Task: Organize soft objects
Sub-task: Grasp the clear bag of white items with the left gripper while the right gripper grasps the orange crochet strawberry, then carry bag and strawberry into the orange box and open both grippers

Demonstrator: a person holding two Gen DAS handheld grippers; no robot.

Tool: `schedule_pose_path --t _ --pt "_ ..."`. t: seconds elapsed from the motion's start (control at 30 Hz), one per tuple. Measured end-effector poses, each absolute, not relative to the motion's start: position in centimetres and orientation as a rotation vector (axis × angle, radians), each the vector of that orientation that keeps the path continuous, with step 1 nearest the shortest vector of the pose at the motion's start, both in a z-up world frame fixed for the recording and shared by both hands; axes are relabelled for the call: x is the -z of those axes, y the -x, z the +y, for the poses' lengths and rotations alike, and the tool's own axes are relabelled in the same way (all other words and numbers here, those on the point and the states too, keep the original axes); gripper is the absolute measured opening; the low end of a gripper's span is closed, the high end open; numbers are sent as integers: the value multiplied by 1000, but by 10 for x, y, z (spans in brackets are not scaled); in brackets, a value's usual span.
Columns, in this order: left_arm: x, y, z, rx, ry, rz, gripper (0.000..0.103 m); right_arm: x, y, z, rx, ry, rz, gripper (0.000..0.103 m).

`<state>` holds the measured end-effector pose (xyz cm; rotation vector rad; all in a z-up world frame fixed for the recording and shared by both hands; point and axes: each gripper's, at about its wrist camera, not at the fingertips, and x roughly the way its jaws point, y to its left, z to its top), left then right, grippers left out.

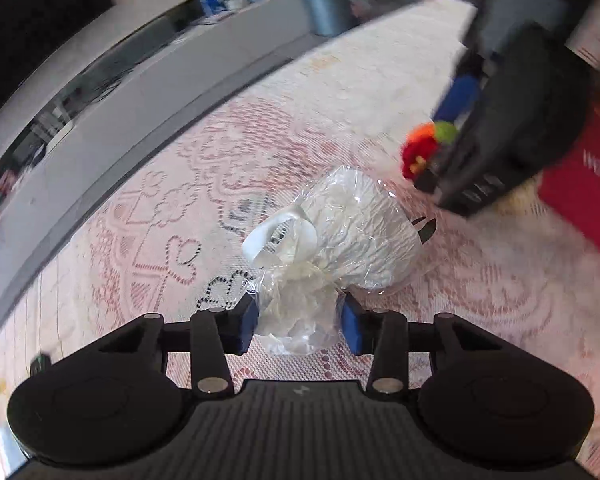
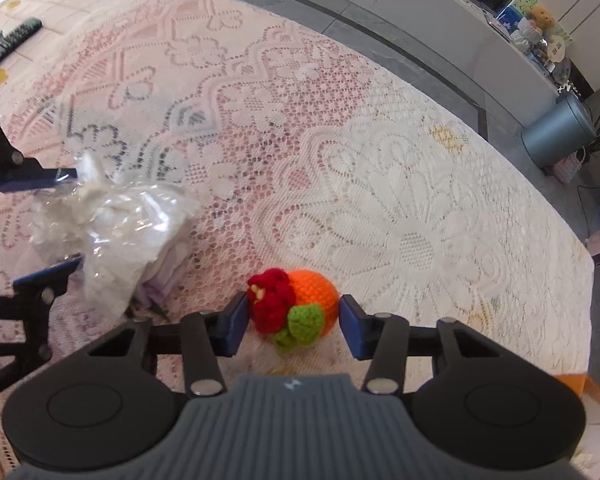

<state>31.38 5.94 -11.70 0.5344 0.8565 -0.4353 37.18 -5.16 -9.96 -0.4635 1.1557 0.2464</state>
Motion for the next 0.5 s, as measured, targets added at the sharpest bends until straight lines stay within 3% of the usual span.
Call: schedule_pose_path --t 0.5 --pt "15 -237 65 289 -135 775 45 3 -271 -73 -427 339 973 48"
